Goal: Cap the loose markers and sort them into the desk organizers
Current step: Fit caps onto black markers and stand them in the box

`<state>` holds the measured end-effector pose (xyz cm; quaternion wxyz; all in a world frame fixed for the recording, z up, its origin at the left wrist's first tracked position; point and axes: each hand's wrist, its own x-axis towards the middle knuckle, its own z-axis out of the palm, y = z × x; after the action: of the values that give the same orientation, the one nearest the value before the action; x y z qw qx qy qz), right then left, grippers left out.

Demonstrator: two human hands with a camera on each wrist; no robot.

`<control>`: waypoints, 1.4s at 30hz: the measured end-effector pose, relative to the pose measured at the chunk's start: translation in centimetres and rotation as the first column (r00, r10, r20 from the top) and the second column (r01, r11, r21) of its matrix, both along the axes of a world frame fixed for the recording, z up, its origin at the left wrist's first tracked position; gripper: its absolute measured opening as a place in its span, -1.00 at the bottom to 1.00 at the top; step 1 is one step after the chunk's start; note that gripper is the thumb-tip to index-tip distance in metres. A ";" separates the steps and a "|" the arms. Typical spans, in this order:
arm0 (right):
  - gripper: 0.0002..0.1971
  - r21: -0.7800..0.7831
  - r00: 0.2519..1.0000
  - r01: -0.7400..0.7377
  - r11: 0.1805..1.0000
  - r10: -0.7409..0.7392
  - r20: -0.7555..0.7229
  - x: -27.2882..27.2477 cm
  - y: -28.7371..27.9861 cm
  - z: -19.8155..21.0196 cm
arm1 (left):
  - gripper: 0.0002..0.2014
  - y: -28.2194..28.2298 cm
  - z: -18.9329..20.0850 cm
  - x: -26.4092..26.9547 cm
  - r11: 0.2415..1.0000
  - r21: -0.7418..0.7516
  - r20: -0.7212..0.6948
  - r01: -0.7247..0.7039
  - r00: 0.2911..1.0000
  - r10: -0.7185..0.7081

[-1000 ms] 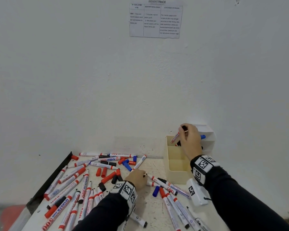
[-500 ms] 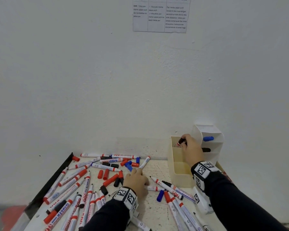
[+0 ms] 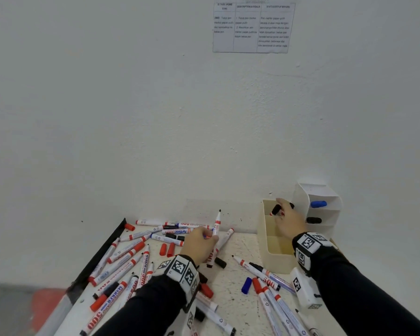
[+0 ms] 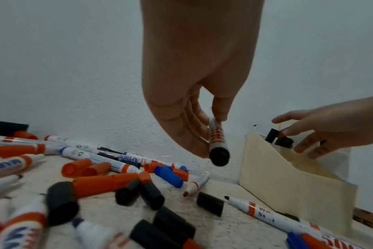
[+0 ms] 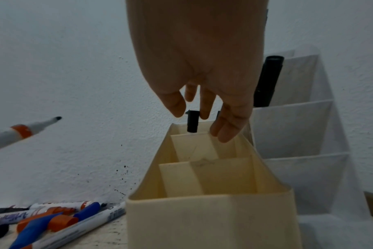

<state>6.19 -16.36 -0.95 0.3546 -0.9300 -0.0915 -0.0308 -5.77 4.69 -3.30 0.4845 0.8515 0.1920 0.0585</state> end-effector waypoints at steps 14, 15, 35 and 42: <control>-0.84 -0.036 0.974 0.085 0.996 -0.075 0.215 1.3 1.4 1.9 | -0.86 5.0 0.3 -3.4 0.975 -0.087 -0.081 -0.203 0.977 0.197; -0.82 -0.051 0.969 0.102 0.993 -0.088 0.232 1.4 1.3 2.0 | -0.87 5.3 0.3 -3.5 0.976 -0.065 -0.081 -0.209 0.976 0.204; -0.68 -0.435 0.904 -0.424 0.795 0.338 -0.263 -9.7 10.0 -5.1 | -0.88 6.7 -1.1 -9.1 0.987 0.056 -0.048 -0.152 0.987 0.154; -0.84 -0.353 0.924 -0.383 0.854 0.358 -0.135 -10.5 10.5 -5.1 | -0.90 6.7 -2.3 -10.4 0.988 0.103 -0.061 -0.112 0.991 0.119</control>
<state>-4.29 -5.90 -6.07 0.1733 -0.9456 -0.2616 0.0861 -16.20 11.43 -5.58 0.4307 0.8634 0.2540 0.0673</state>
